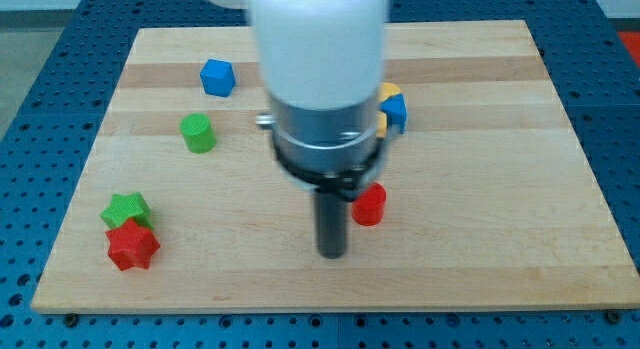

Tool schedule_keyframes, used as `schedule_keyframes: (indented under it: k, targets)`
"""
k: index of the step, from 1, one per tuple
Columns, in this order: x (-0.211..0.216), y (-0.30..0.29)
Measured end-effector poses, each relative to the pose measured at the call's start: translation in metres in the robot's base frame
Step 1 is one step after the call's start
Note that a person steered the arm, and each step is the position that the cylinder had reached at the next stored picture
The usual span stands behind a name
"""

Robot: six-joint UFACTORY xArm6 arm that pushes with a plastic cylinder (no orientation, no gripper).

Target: Slide the red circle diagonally to the red star

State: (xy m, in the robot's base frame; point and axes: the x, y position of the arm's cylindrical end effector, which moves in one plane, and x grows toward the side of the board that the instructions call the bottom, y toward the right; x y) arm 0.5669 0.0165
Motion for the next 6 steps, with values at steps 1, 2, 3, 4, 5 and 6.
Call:
schedule_keyframes:
  k: [1,2,3,4,5,6]
  targets:
    - [0.0,0.021]
    - [-0.008,0.03]
    - [-0.025,0.068]
    - [-0.027,0.073]
    - [-0.045,0.044]
    - [-0.063,0.025]
